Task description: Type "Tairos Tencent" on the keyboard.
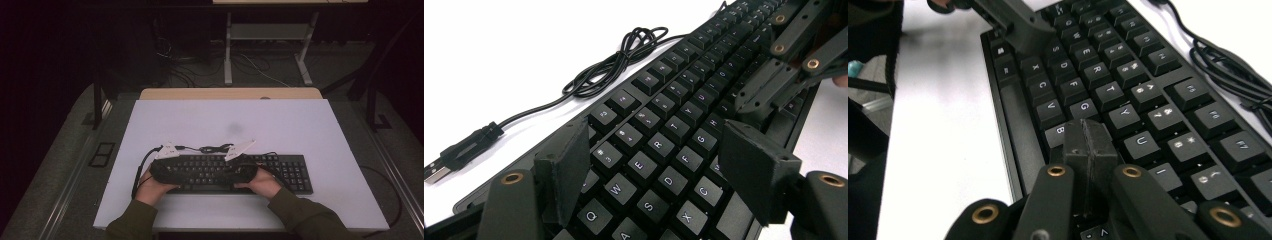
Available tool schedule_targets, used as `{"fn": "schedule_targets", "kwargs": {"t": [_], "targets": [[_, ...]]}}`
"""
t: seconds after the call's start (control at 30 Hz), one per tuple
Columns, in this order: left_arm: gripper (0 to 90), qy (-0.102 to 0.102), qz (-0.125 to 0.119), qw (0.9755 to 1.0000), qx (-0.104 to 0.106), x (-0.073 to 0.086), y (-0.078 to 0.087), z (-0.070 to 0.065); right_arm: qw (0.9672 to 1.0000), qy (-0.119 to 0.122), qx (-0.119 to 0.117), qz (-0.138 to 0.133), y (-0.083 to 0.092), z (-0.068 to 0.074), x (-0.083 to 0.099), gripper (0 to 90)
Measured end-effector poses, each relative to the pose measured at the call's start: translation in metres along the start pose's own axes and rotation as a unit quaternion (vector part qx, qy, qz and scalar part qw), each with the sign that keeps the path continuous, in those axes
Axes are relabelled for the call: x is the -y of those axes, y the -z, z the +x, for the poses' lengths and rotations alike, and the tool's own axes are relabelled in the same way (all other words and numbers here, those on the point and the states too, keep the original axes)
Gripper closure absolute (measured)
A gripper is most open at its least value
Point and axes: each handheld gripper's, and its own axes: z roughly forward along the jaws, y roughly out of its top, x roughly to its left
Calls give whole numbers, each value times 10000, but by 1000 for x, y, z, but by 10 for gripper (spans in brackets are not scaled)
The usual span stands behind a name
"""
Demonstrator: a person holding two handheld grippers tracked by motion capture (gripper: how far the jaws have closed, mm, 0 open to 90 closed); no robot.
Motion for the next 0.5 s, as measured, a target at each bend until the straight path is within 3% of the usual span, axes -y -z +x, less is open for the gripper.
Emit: {"fn": "schedule_targets", "kwargs": {"t": [0.5], "targets": [[335,118,-41,9999,80,1,2,-4,9995,-170,62,-269,15,-12,3,679]]}}
